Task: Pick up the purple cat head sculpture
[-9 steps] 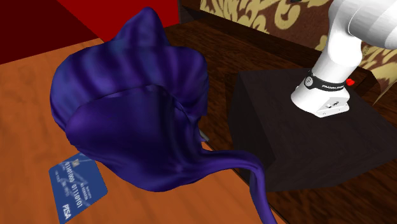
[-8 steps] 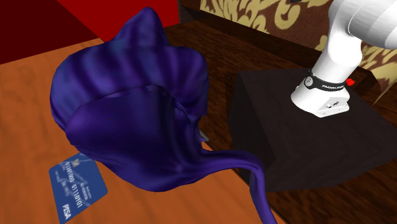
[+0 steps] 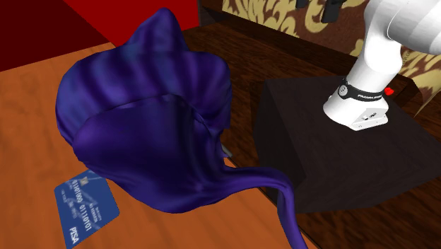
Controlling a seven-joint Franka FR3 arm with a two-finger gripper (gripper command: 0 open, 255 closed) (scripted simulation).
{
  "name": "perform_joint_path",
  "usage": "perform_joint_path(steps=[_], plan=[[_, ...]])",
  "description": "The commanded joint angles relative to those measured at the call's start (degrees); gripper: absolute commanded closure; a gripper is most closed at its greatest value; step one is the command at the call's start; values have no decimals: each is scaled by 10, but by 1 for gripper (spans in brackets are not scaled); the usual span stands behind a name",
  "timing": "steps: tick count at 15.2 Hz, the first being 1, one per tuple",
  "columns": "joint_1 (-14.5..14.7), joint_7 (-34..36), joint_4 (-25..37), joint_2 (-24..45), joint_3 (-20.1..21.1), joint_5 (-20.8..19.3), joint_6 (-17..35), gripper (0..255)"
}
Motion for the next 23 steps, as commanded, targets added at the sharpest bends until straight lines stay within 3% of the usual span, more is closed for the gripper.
perform_joint_path(steps=[1, 10, 16, 22, 23], plan=[[3, 34, 20, 29, 26, 6, 15, 0], [8, 193, 156, 196, 134, -22, 60, 0], [23, 314, 285, 338, 192, -95, 62, 0], [80, 422, 452, 497, 211, -192, 24, 0], [81, 422, 444, 497, 210, -192, 32, 0]])
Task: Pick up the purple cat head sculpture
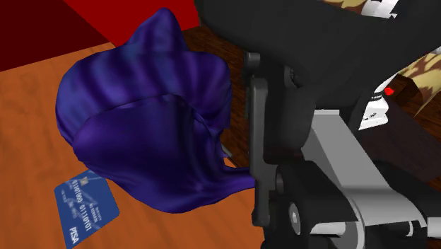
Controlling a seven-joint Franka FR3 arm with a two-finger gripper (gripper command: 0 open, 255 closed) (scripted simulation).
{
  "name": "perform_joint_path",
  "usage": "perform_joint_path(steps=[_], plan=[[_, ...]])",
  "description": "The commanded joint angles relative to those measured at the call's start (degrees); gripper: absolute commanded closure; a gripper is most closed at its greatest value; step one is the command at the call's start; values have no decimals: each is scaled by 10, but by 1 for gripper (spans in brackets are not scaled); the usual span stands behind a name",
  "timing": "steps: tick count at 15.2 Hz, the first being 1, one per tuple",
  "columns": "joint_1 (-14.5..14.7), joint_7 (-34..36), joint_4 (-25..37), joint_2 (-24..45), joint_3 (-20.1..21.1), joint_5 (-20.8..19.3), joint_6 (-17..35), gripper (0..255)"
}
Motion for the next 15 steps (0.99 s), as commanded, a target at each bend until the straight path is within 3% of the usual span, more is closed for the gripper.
perform_joint_path(steps=[1, 8, 9, 15], plan=[[5, 8, 3, 14, -1, -9, 8, 0], [3, 11, -35, 18, -3, -12, 49, 0], [3, 12, -36, 18, -3, -12, 50, 255], [3, 12, -36, 18, -3, -12, 51, 255]])
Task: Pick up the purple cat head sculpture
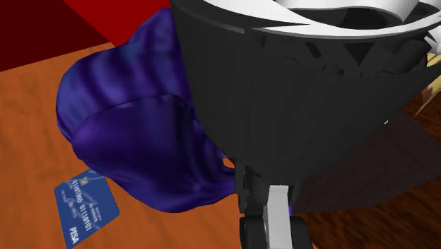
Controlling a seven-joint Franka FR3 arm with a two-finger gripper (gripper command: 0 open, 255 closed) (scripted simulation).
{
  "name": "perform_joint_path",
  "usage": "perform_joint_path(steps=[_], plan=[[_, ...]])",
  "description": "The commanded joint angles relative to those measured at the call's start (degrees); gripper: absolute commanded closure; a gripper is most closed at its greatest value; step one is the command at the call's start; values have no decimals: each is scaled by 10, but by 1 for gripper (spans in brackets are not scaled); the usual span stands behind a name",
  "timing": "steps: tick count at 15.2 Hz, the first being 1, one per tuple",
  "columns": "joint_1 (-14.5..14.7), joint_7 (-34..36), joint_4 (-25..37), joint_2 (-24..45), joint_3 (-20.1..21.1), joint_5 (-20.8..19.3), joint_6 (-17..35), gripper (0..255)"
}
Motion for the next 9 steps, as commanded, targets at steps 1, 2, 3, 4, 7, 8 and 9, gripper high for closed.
perform_joint_path(steps=[1, 2, 3, 4, 7, 8, 9], plan=[[0, 0, 0, 1, 0, 0, 1, 255], [0, 0, -1, 1, 0, 0, 1, 255], [0, 0, 0, 1, 0, 0, -1, 255], [0, -1, 7, -1, 0, 1, -8, 255], [1, -3, 27, -3, 1, 3, -30, 255], [1, -3, 34, -3, 1, 3, -38, 255], [2, -4, 41, -4, 2, 4, -45, 255]])
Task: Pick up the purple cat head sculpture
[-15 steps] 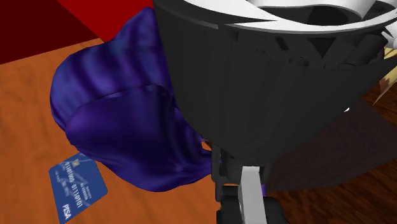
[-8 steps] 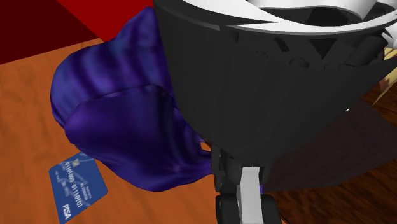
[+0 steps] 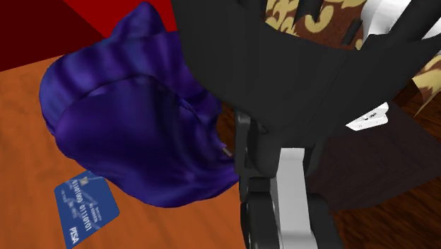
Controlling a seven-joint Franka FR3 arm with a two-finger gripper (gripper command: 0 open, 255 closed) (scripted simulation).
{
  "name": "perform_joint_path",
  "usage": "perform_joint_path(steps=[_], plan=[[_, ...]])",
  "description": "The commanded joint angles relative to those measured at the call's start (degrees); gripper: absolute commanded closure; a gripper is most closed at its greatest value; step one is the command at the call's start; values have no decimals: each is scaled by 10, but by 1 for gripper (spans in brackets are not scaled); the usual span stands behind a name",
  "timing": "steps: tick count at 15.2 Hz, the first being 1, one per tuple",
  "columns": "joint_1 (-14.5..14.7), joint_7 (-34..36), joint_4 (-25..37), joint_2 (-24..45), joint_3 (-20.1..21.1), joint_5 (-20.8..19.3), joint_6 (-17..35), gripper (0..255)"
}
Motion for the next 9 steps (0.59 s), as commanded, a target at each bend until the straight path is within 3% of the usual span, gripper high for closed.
perform_joint_path(steps=[1, 9], plan=[[2, 0, 16, -1, 1, 1, -16, 255], [9, -2, 84, 4, 3, 0, -79, 255]])
